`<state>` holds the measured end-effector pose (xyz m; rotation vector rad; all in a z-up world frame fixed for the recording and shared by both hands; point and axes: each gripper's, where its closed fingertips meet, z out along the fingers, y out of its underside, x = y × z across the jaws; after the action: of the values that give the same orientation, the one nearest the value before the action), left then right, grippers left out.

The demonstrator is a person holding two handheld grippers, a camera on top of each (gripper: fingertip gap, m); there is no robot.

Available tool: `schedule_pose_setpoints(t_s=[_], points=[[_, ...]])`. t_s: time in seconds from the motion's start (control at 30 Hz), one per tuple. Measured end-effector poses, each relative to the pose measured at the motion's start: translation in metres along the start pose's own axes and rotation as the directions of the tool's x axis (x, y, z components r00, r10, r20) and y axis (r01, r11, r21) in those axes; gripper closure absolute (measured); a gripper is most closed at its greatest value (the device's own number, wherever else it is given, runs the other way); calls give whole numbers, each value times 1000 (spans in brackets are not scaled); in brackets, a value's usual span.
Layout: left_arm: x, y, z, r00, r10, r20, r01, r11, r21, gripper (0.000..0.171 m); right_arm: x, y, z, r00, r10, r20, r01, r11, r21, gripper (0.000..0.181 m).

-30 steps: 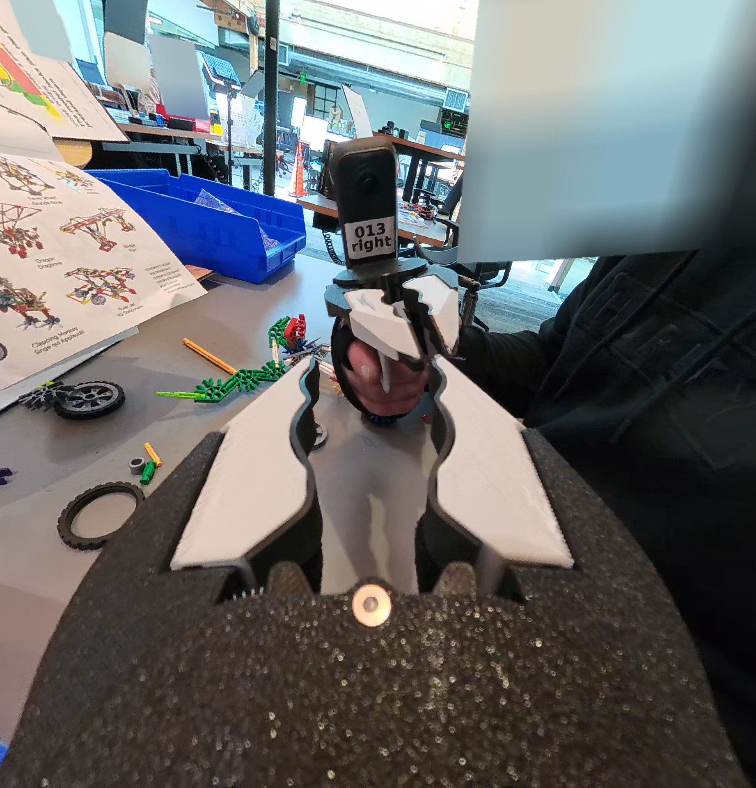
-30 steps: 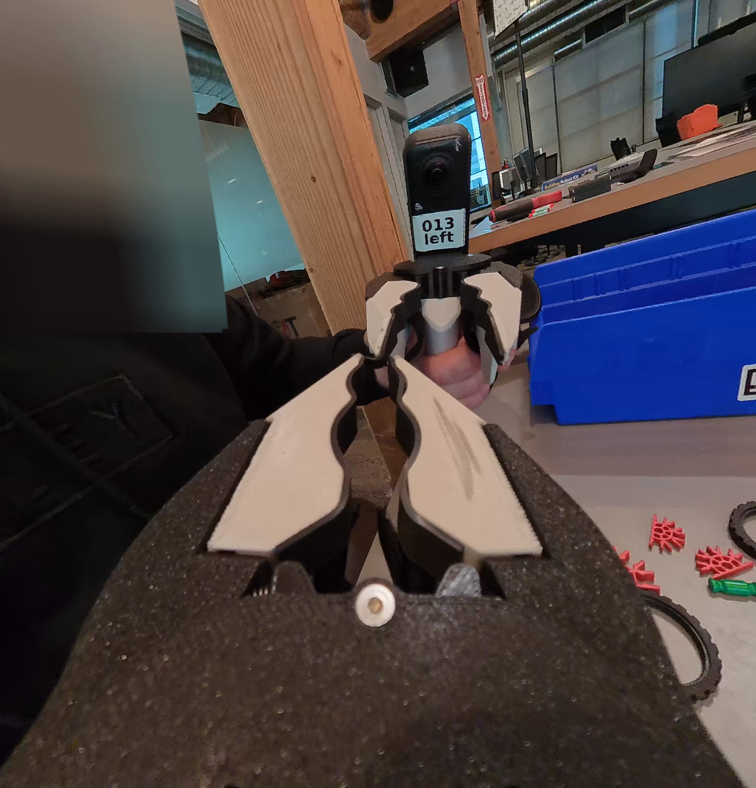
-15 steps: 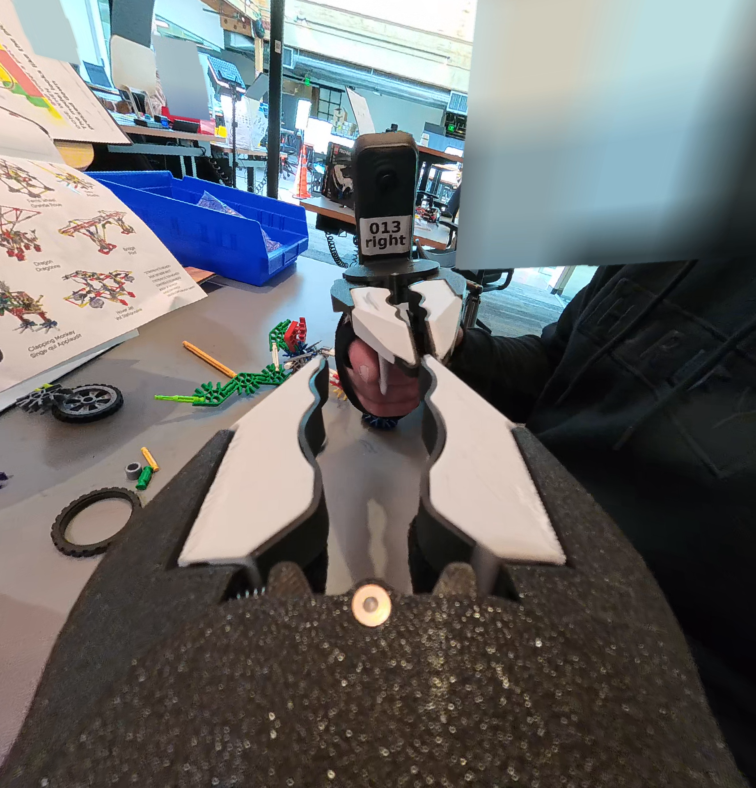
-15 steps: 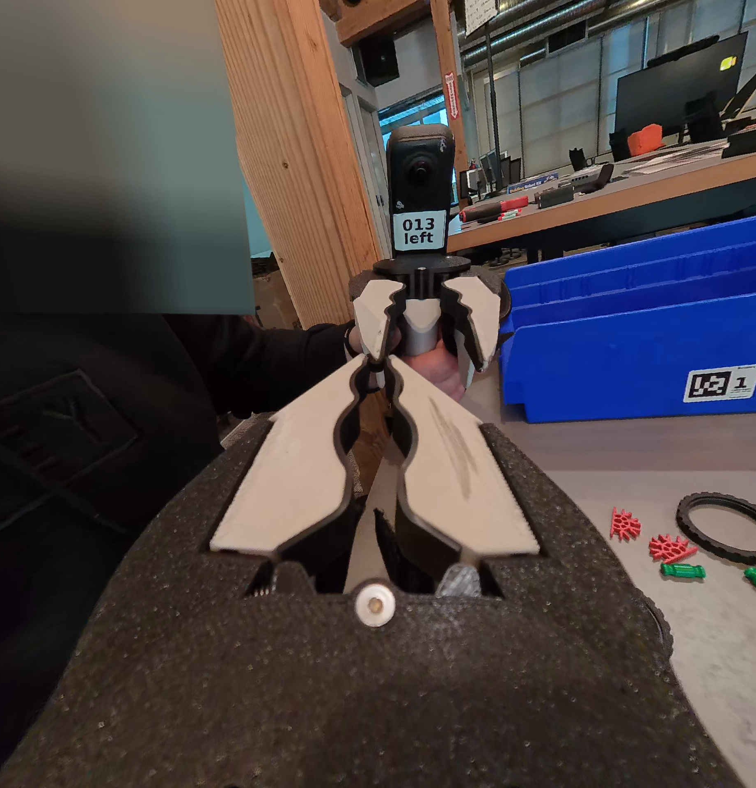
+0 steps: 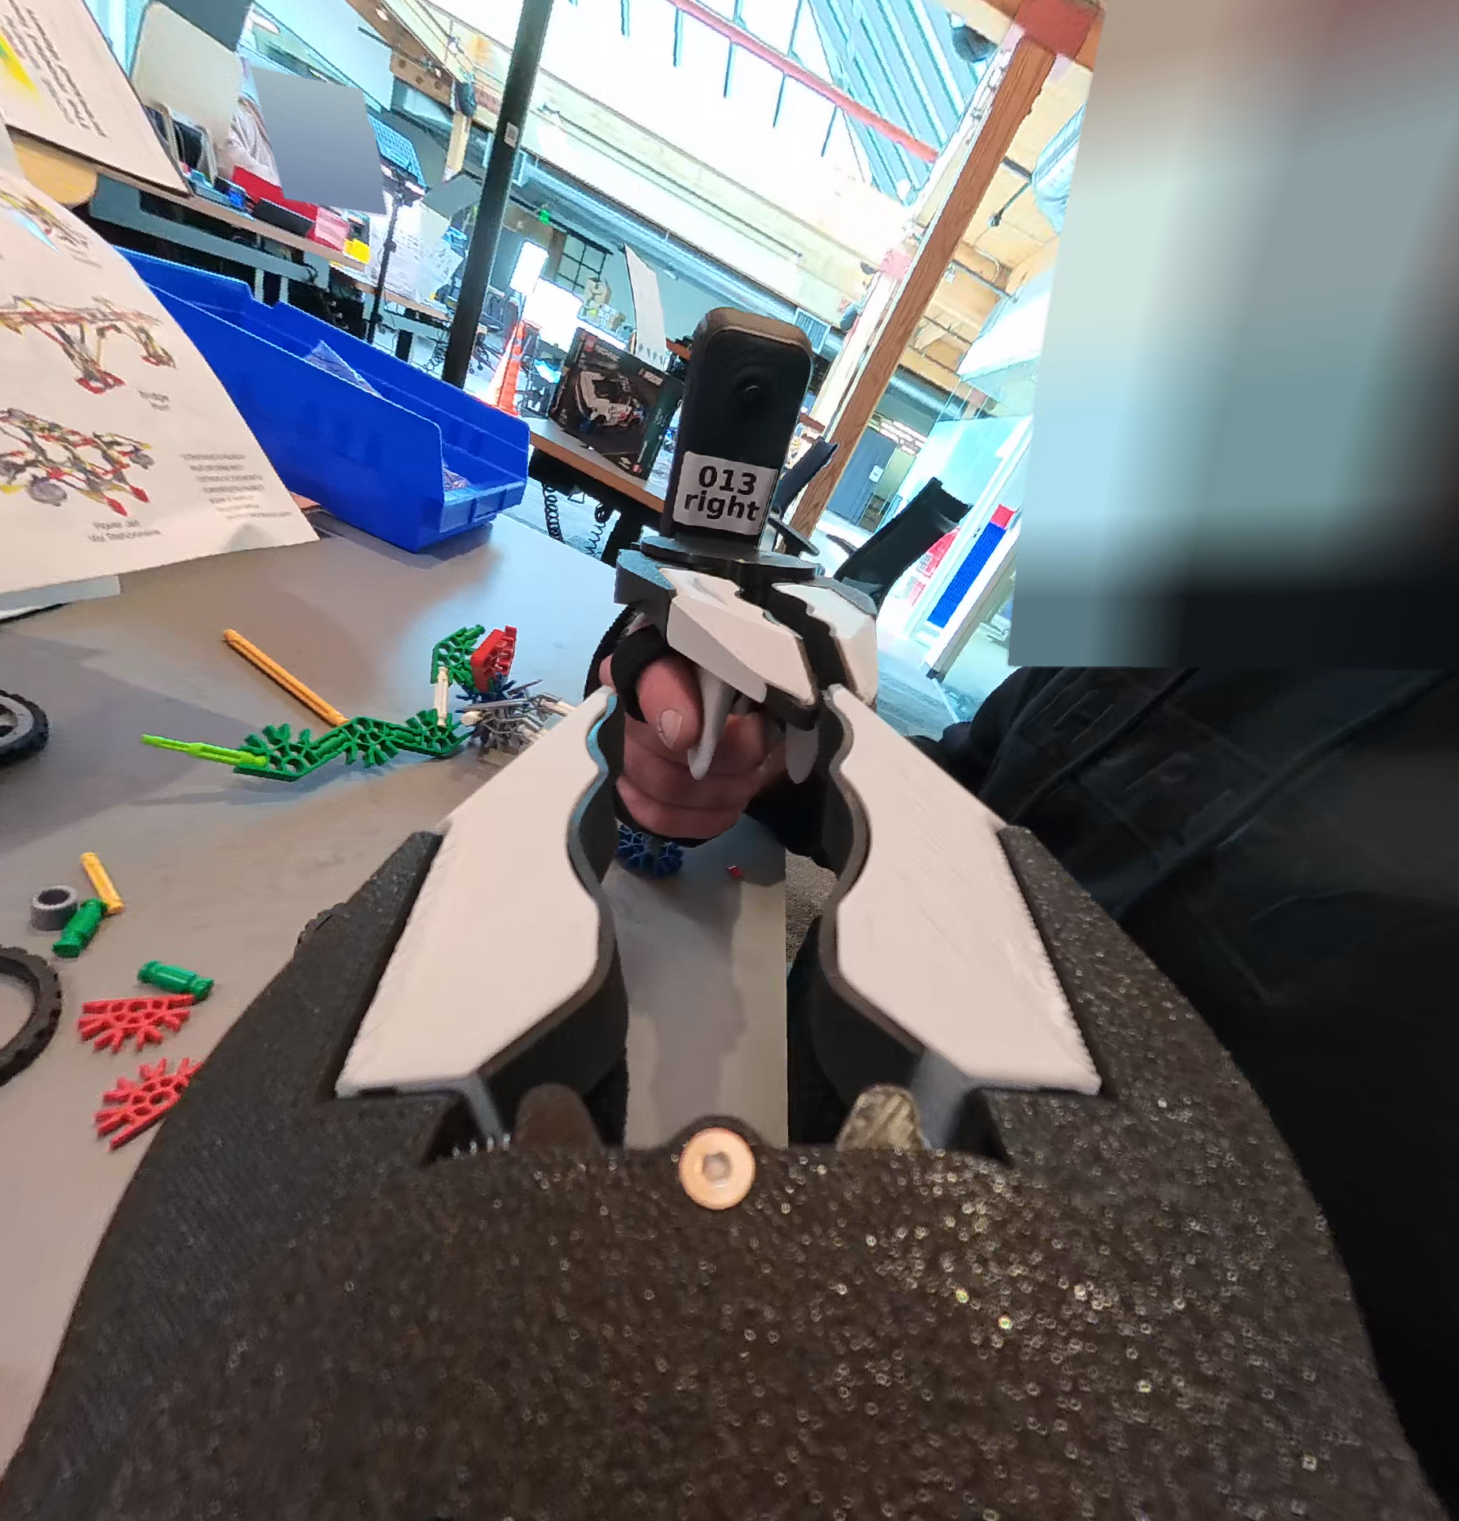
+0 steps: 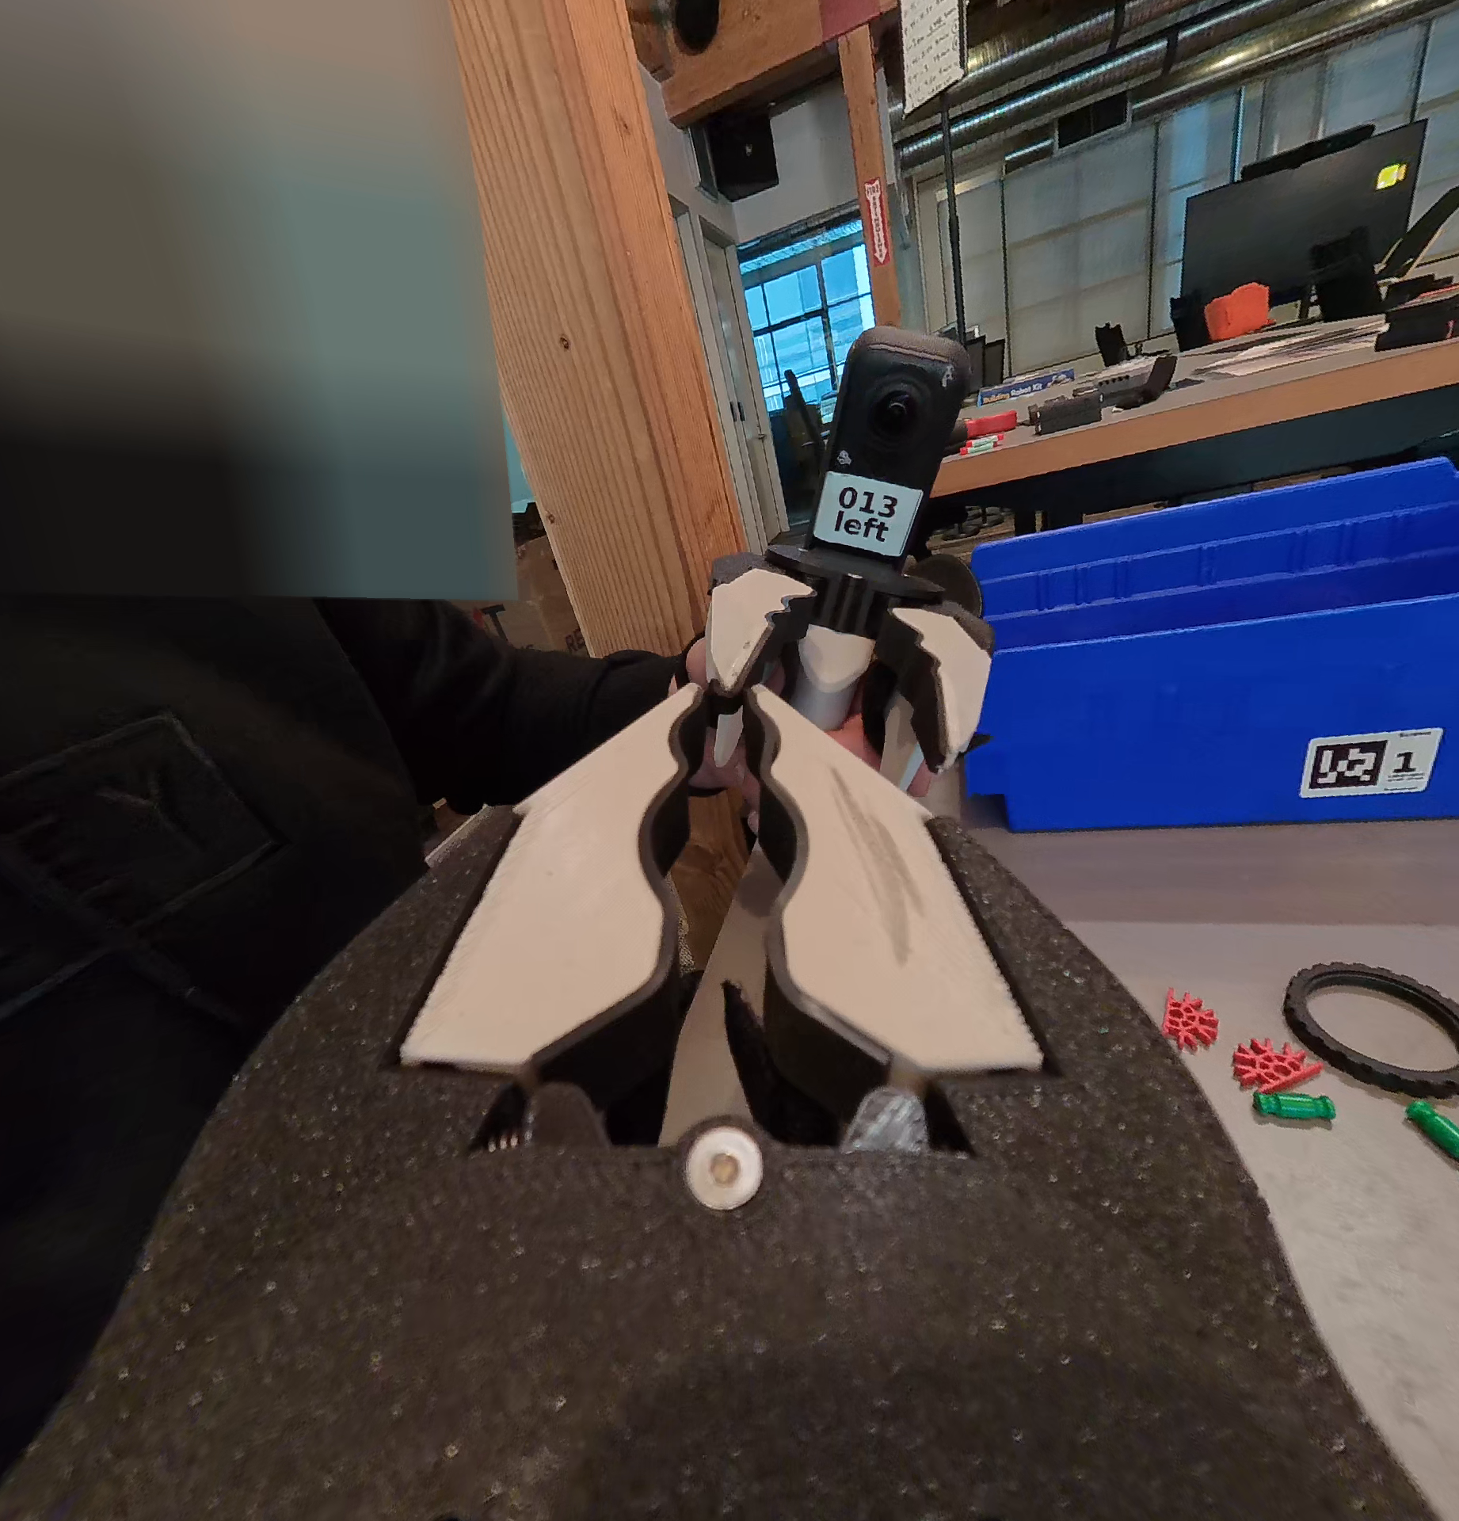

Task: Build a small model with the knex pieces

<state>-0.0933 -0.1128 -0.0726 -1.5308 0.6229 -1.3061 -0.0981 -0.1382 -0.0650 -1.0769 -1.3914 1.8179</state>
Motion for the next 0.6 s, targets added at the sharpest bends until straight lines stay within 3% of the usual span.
schedule_pose_setpoints(t_s=[0.6], points=[[-1, 0, 8, 999, -37, 1, 37, 999, 29, 138, 6, 0, -6, 999, -9, -51, 10, 1000, 12, 174]])
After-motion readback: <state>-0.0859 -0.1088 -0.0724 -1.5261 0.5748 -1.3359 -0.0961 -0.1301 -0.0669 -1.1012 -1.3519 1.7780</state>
